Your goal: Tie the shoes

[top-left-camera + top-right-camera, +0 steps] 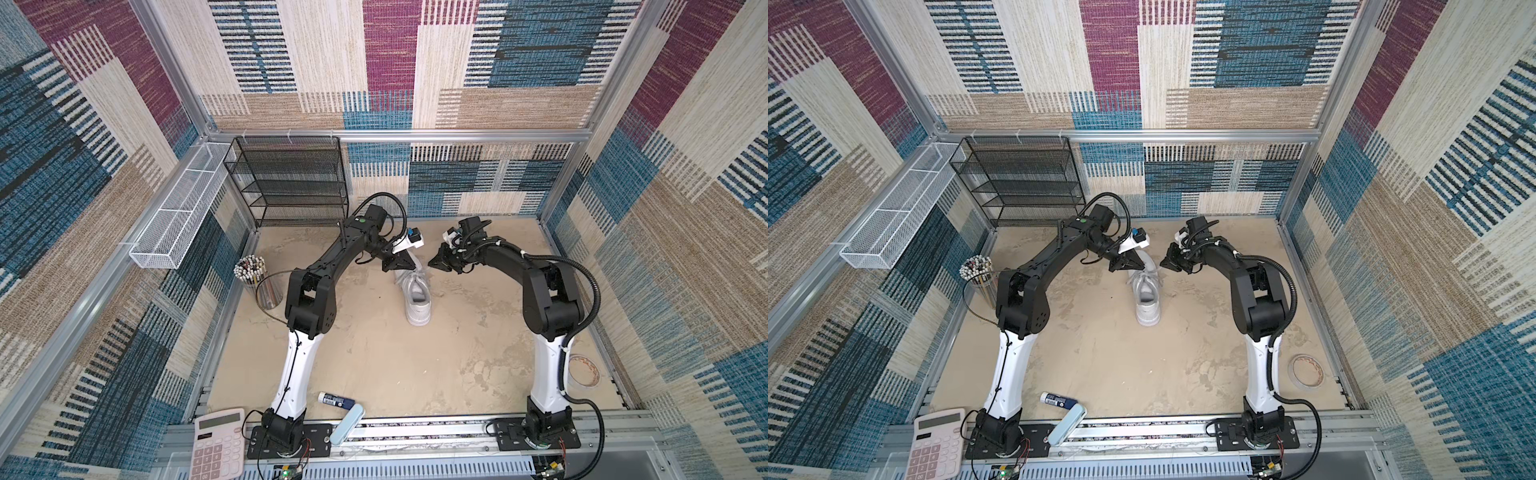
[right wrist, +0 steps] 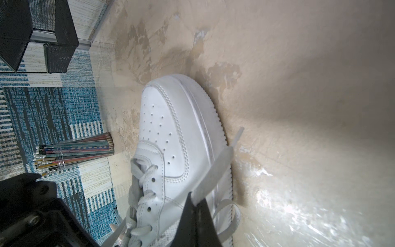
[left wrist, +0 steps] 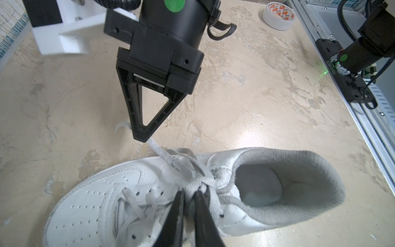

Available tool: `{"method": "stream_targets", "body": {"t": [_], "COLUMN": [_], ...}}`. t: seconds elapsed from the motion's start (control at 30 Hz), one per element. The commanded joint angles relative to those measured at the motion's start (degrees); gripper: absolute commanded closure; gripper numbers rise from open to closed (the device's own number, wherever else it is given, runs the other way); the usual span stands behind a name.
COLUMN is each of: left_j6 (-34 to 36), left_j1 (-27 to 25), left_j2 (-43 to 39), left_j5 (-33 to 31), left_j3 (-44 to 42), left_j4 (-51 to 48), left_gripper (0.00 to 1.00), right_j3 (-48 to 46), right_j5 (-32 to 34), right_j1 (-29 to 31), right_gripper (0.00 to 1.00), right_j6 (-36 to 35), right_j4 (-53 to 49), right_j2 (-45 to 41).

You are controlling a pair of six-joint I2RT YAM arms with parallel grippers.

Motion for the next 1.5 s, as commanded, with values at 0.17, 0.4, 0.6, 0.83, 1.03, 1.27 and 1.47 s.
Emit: {"method": "stream_targets", "body": {"t": [0.17, 0.4, 0.6, 0.83, 1.03, 1.27, 1.47], "left_j6": [3.14, 5.29, 7.42, 10.23, 11.16, 11.85, 11.47], "left_j1": [0.02, 0.02, 0.02, 0.02, -0.06, -1.08, -1.5], "left_j2": [-2.8, -5.64, -6.04, -5.95, -5.69, -5.8, -5.64], "left_j5": [-3.08, -5.3, -6.75, -8.48, -7.18, -4.77, -3.65], "left_j3": [-1.94, -6.15, -7.22, -6.34, -6.37, -6.78, -7.59], "left_j4": [-0.62, -0.67, -0.62, -0.61, -0.66, -0.63, -0.64], "left_gripper": [1.0, 1.0, 1.0, 1.0, 1.0, 1.0, 1.0], "right_j3": [-2.43, -5.83, -5.02, -5.4, -4.52, -5.83, -8.97], "right_j5": [2.46, 5.48, 8.64, 11.31, 12.15, 8.49, 1.94], "right_j1": [-1.02, -2.18, -2.49, -2.64, -2.82, -3.22, -3.48], "right_gripper": [1.0, 1.0, 1.0, 1.0, 1.0, 1.0, 0.8], "right_j6": [3.69, 7.37, 9.44, 10.39, 9.98, 10.41, 5.05], "right_j4": [3.29, 6.61, 6.42, 6.84, 5.16, 8.0, 13.08], "right_j2": [-2.15, -3.29, -1.5, -0.1, 1.15, 0.9, -1.84]}}
